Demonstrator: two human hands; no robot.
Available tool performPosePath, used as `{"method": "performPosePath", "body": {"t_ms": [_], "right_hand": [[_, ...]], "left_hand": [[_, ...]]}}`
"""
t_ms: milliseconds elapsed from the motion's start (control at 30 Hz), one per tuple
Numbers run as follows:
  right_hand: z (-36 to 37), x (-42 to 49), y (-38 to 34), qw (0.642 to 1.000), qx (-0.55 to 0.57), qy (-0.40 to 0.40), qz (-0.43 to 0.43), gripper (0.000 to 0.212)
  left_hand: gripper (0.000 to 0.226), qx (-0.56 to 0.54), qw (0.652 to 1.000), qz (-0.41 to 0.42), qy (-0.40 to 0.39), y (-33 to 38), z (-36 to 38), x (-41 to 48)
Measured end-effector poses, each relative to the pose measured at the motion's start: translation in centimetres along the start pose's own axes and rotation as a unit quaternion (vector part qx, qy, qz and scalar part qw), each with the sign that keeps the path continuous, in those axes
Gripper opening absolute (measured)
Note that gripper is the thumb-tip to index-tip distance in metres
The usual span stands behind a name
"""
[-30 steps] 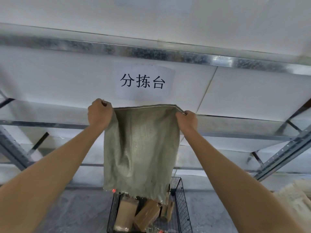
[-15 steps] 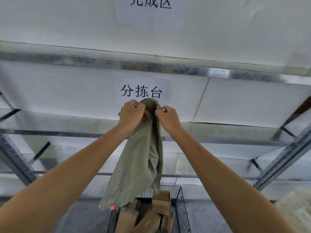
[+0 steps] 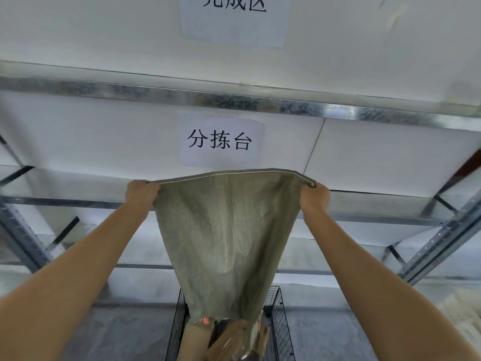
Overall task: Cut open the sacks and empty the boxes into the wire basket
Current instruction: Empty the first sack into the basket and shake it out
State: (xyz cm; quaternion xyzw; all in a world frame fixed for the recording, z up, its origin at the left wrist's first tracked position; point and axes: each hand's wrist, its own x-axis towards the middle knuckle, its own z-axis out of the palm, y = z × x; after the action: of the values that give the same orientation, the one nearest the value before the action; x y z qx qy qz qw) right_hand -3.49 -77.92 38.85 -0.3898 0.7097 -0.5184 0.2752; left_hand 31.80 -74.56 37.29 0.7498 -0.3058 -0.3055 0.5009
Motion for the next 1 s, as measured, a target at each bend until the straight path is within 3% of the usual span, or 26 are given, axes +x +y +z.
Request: {"method": "performPosePath", "body": {"t_ms": [67,233,333,433,533,600,667,733,800,900,1000], "right_hand": [[-0.3,0.2,0.5,1.0,0.004,-0.001,0.003,0.032],[-0.8,0.3,1.1,1.0,-0.02,-0.01,-0.008,0.037],[-0.6,0.3,1.3,0.997,-0.019,-0.067,-0.014,0.038],[-0.4,0.0,1.3,0.986,-0.017,-0.166,-0.002,0.036],[0.1,-0.2,1.6,0.967,-0.066,-0.244,-0.003,0.053],[0.6,-0.1,2.0,0.951,-0.159,-0.264,-0.03,0.08],[0.8,-0.3,2.3,0.922,-0.267,-0.275,-0.063,0.088],[0.9,-0.1,2.9,0.903,-0.33,-0.26,-0.094,0.08],[0.9,-0.1,3.2,0.897,-0.36,-0.227,-0.123,0.07],[1.1,-0.2,3.2,0.89,-0.392,-0.188,-0.141,0.043],[1.7,-0.4,3.0,0.893,-0.404,-0.137,-0.141,0.034]], "left_hand": [[0.008,0.007,1.0,0.001,0.006,-0.6,-0.6,0.4],[0.032,0.092,0.993,0.041,0.056,-0.6,-1.2,0.1],[0.038,0.156,0.983,0.065,0.066,-0.5,-1.0,0.0],[0.034,0.149,0.986,0.076,0.018,-0.4,-0.5,0.0],[0.027,0.137,0.984,0.091,-0.067,-0.5,0.0,-0.2],[0.037,0.178,0.971,0.114,-0.115,-0.8,0.1,-0.3],[0.048,0.239,0.949,0.151,-0.139,-1.0,0.3,-0.2],[0.056,0.291,0.929,0.179,-0.145,-1.2,0.4,-0.1],[0.047,0.327,0.916,0.19,-0.133,-1.4,0.4,0.2],[0.028,0.377,0.901,0.202,-0.078,-1.5,0.2,0.3],[0.029,0.394,0.898,0.196,-0.011,-1.3,0.9,-0.2]]}}
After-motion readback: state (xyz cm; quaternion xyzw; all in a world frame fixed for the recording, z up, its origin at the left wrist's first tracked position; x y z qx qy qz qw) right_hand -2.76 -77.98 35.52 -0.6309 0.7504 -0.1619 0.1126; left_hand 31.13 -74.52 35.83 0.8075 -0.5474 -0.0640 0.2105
